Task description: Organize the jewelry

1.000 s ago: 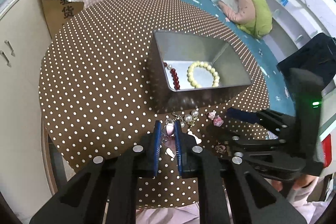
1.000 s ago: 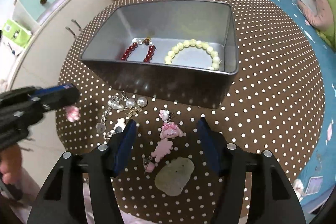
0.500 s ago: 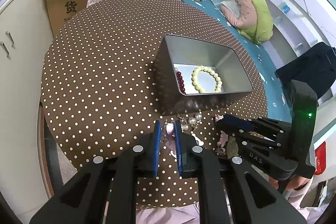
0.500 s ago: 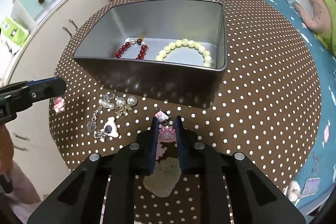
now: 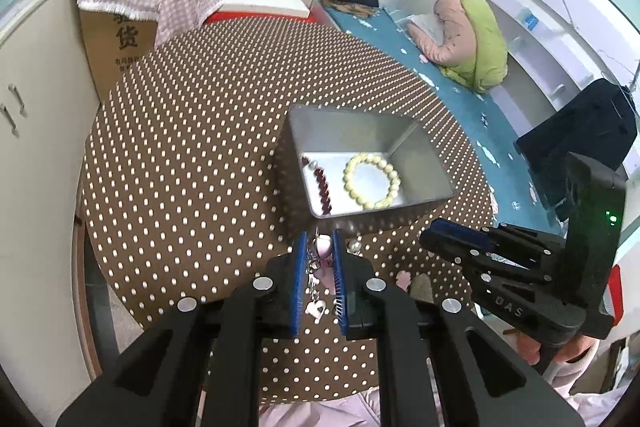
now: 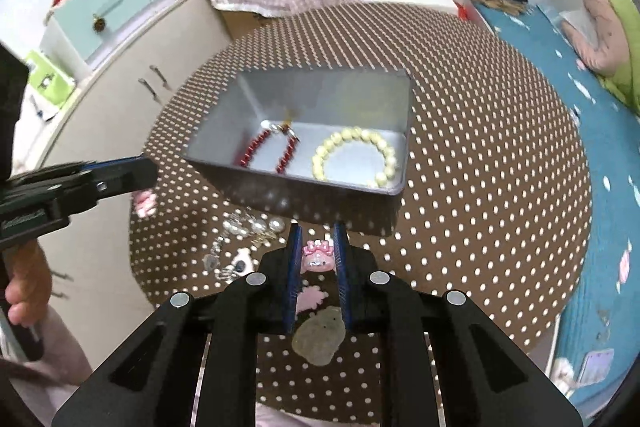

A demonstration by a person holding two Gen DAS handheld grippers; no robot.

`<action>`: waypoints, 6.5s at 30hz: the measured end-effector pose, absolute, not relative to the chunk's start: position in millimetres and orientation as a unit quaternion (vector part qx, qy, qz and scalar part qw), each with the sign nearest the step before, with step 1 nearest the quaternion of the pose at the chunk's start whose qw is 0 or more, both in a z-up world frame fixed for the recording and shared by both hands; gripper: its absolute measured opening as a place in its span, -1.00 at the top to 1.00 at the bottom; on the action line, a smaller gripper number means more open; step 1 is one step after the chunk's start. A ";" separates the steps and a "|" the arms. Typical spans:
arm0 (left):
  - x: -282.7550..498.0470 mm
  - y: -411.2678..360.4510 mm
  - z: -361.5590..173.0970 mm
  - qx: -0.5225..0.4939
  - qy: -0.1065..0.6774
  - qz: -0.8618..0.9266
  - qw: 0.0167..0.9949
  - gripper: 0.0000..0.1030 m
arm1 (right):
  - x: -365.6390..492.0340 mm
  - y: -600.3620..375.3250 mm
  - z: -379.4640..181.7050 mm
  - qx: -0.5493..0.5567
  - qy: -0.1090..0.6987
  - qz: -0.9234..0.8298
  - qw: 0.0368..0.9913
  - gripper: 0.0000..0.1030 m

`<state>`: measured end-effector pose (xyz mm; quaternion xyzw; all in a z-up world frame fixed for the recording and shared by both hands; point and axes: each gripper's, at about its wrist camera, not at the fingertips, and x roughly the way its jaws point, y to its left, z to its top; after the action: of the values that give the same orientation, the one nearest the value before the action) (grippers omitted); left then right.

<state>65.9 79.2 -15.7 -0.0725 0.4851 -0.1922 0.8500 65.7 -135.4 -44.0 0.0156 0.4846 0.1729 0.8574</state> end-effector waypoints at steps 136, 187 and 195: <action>58.2 61.6 -50.1 -0.034 0.525 -0.188 0.829 0.78 | 55.4 -151.6 -82.4 0.047 0.530 0.165 0.830 -0.40; 67.4 77.7 -13.3 -0.058 0.475 -0.200 0.855 0.78 | 72.5 -138.3 -20.9 0.033 0.454 0.190 0.870 0.73; 80.9 59.6 3.2 -0.043 0.458 -0.212 0.862 0.78 | 94.3 -148.8 -8.5 0.061 0.437 0.186 0.878 0.73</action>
<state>80.9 59.6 3.2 -0.0430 0.4583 -0.2124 0.8619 94.3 -148.8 -8.5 0.0611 0.4371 0.1863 0.8778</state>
